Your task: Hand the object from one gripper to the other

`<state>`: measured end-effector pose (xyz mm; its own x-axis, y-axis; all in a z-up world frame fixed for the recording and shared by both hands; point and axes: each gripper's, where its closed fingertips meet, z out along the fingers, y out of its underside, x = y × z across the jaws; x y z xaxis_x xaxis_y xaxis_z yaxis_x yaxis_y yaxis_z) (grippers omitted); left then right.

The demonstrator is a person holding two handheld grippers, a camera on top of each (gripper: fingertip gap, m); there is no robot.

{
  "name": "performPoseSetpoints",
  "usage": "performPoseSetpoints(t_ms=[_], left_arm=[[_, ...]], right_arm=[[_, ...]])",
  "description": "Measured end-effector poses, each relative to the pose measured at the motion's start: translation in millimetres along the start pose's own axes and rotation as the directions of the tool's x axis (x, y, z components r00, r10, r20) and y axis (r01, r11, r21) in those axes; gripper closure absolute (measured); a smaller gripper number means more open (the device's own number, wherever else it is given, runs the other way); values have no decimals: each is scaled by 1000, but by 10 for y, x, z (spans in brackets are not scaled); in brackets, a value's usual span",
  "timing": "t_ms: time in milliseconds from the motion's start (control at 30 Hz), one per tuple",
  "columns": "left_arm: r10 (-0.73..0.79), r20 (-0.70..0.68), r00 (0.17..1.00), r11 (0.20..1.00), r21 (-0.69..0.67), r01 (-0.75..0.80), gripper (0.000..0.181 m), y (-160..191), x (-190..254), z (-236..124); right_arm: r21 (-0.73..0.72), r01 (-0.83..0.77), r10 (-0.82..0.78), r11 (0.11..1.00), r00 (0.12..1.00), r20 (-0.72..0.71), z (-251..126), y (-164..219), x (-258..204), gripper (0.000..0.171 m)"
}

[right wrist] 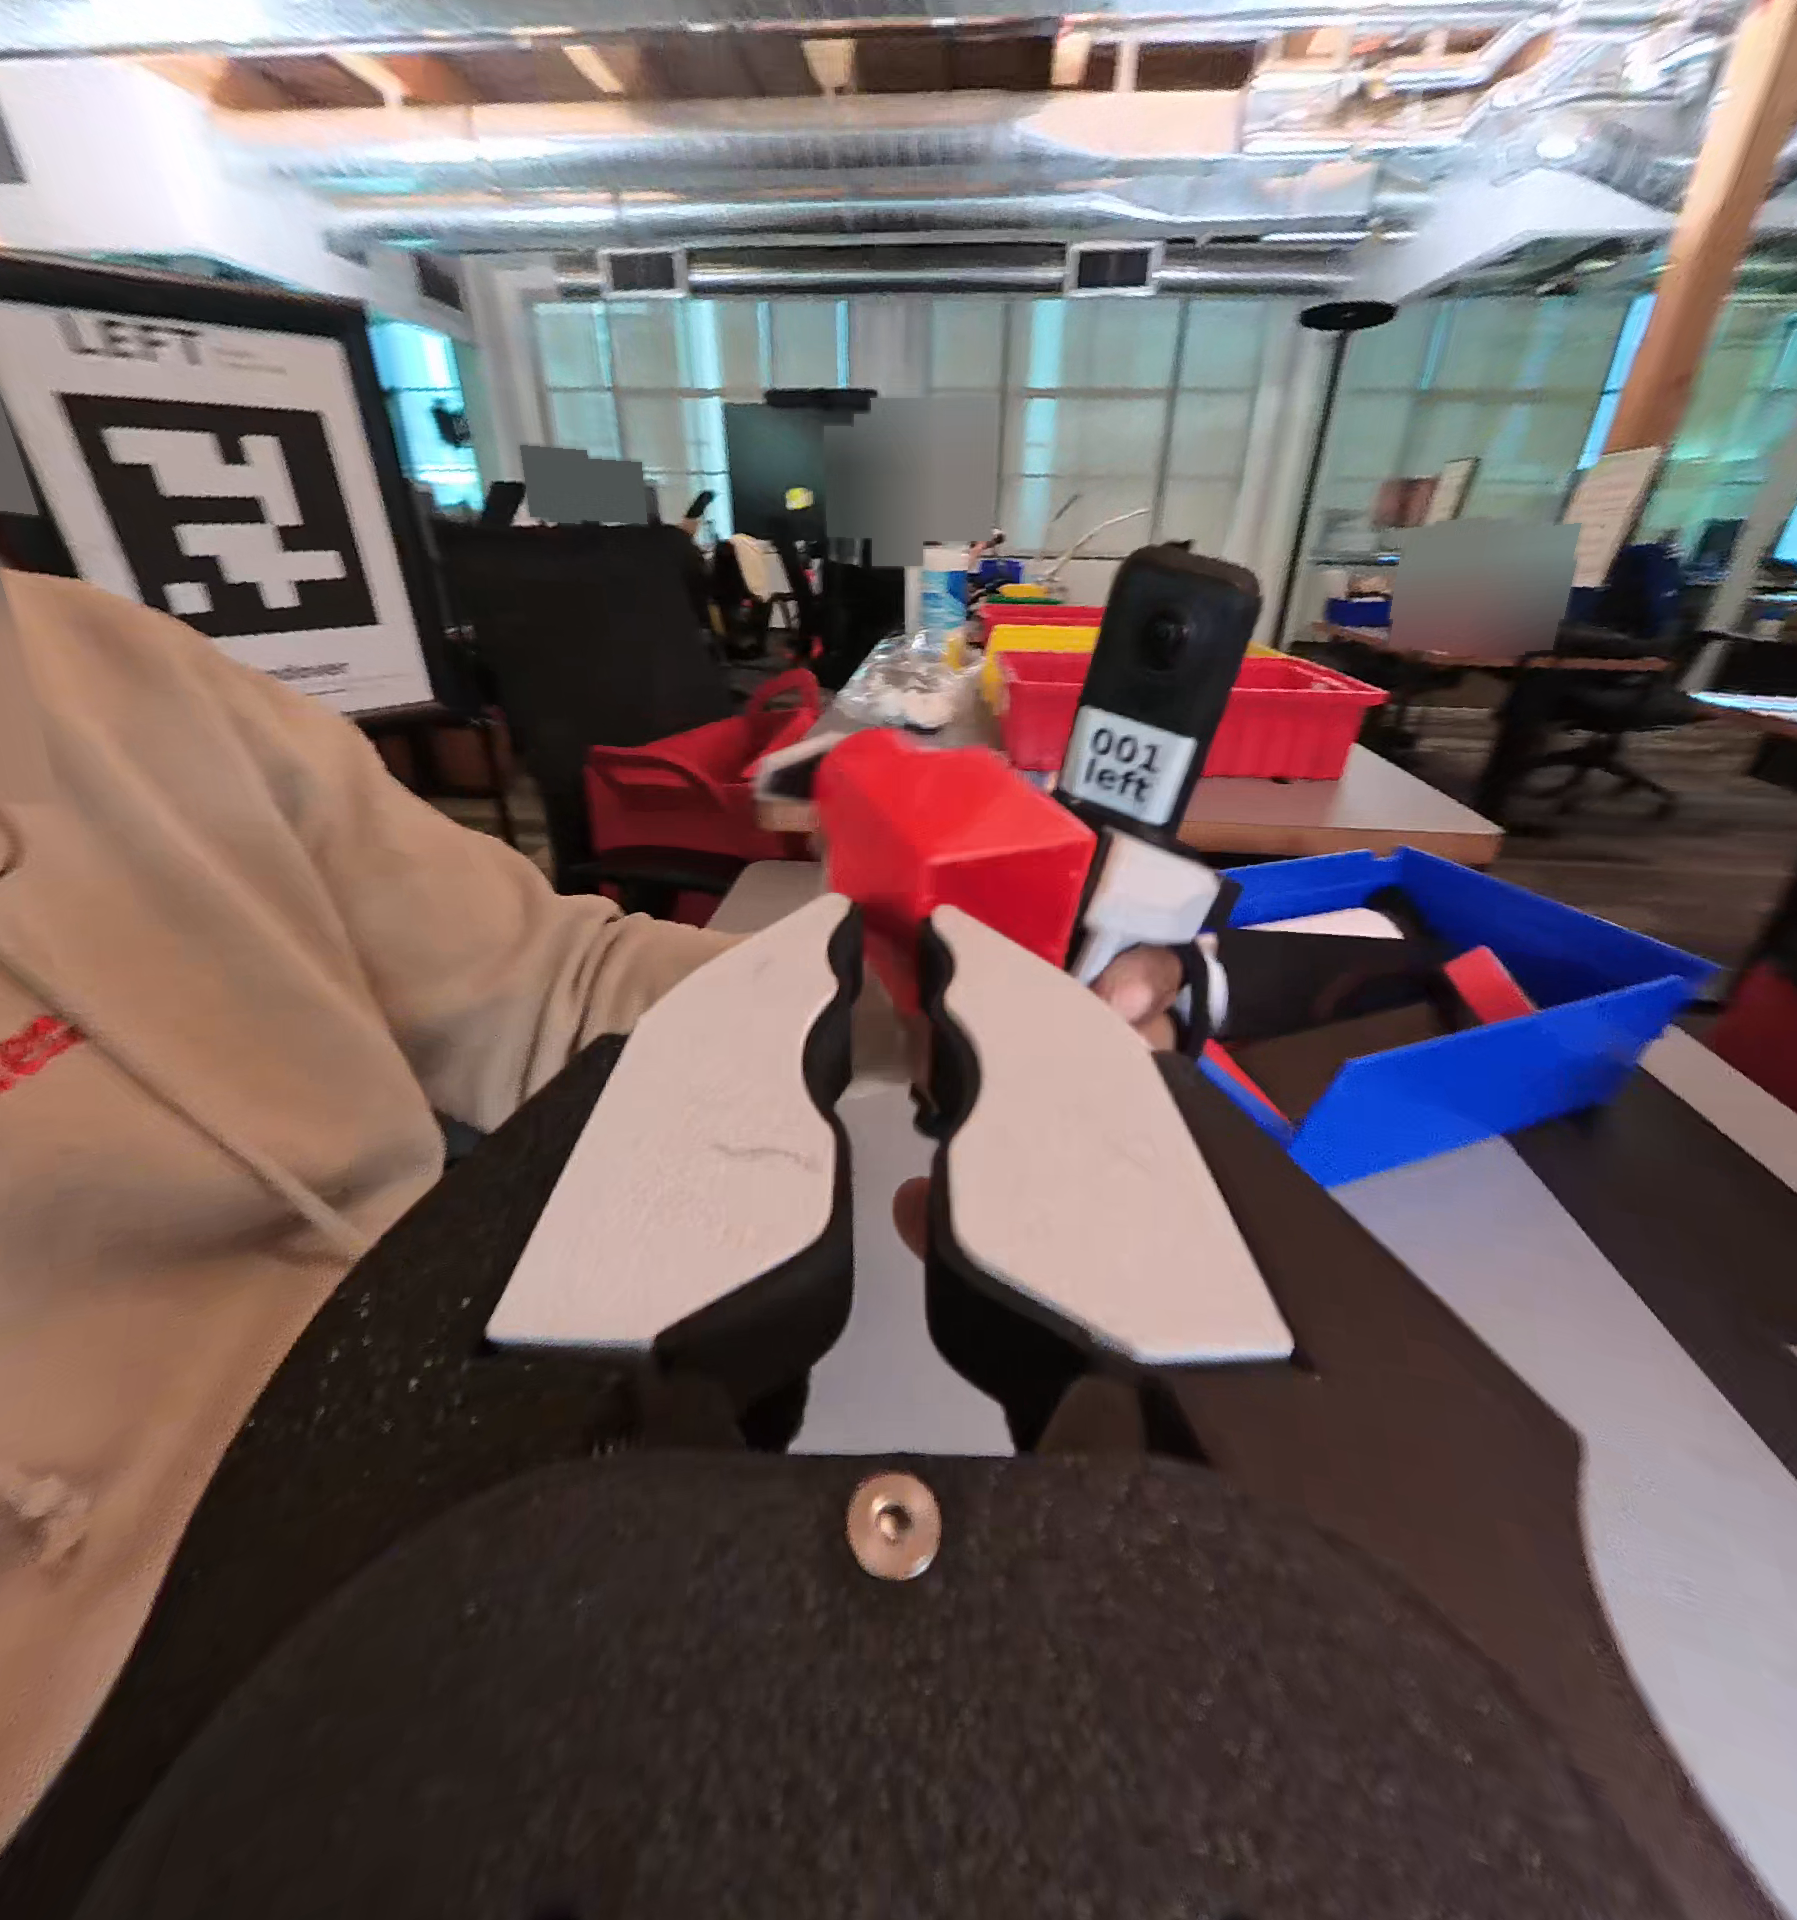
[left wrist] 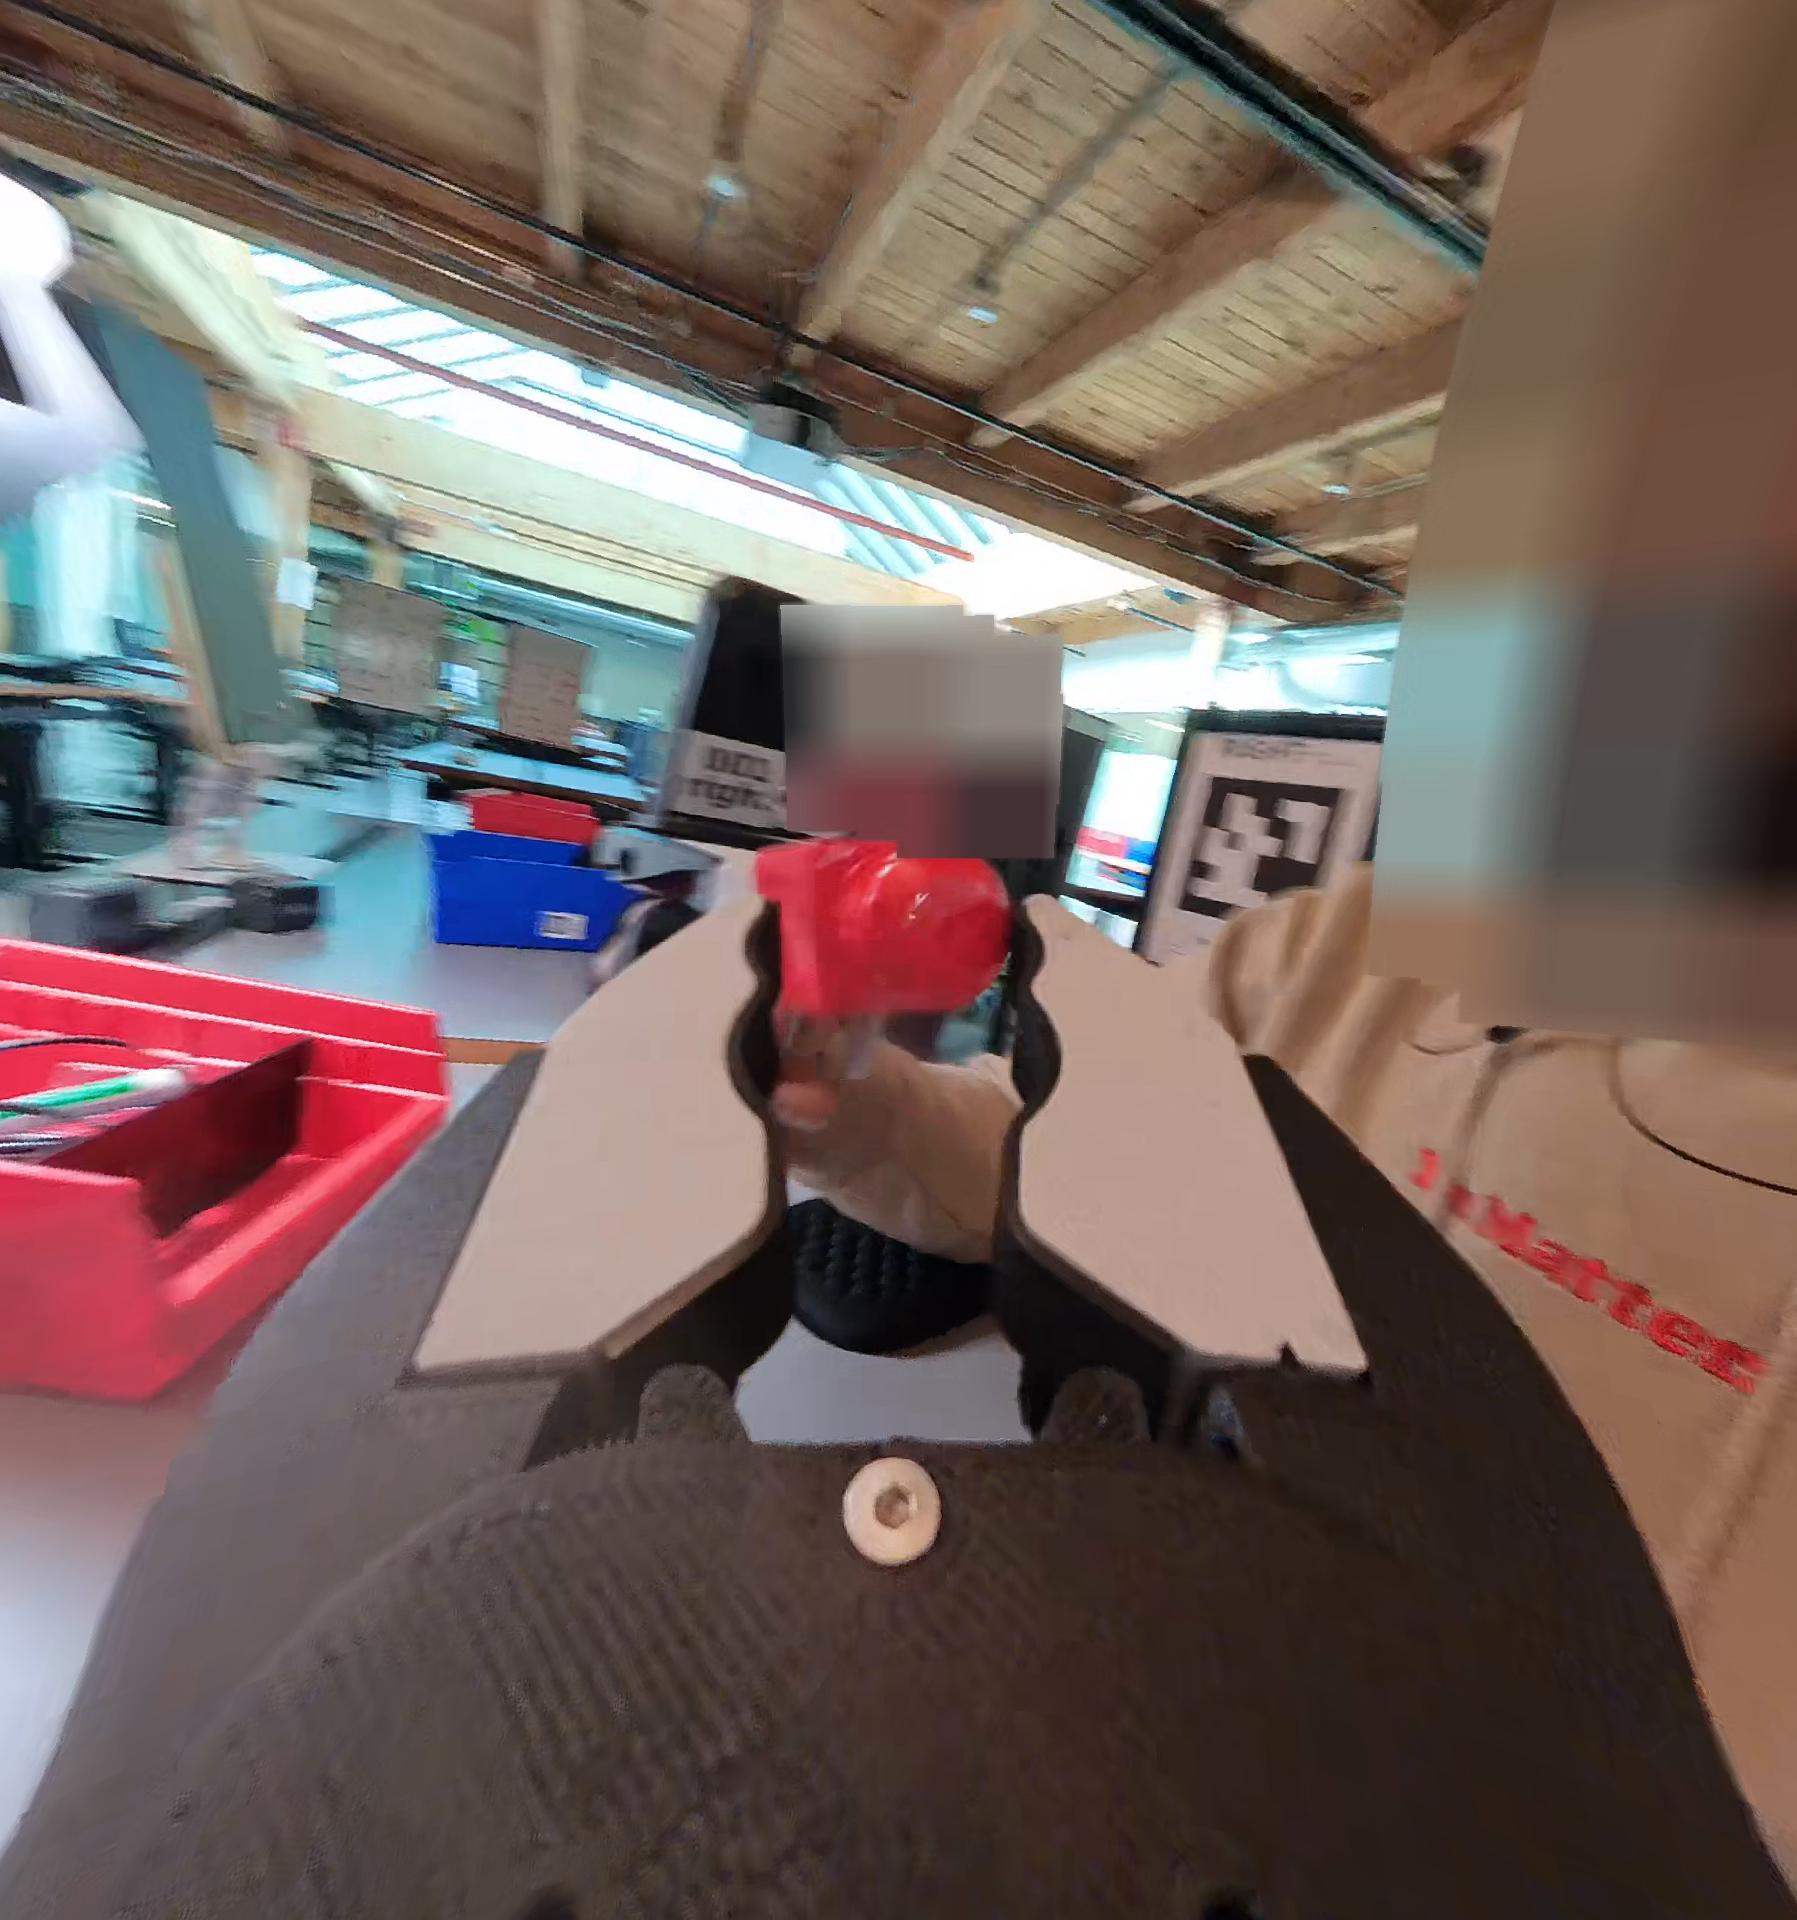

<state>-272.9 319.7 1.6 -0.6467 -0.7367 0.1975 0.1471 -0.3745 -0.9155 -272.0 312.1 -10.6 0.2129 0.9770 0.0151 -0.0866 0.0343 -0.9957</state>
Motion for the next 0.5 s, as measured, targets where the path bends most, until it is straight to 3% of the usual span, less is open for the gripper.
performPoseSetpoints(t_ms=[33,133,200,300,367,433,500], left_arm=[[16,57,998,1000,18,-17,132,-63,-67,-62],[-26,168,985,1000,0,27,132,-159,-204,-245],[-19,314,949,997,-65,41,131,-122,-381,-317],[-137,366,921,987,-28,158,125,-86,-492,-289],[-239,346,908,966,-9,257,118,16,-544,-235],[-294,352,889,947,-20,321,119,163,-629,-214],[-306,325,895,943,-27,332,140,224,-639,-198]], right_arm=[[-1,17,-17,1000,1000,17,-42,-27,-26,169],[-67,187,-194,980,973,-124,-203,-104,103,169],[-201,388,-430,899,867,-251,-288,-121,220,169],[-552,603,-808,576,523,-271,-387,37,479,169],[-651,667,-928,363,323,-187,-328,165,555,169],[-685,698,-977,210,179,-117,-224,307,597,169],[-698,704,-990,130,130,-53,-124,485,621,169]])
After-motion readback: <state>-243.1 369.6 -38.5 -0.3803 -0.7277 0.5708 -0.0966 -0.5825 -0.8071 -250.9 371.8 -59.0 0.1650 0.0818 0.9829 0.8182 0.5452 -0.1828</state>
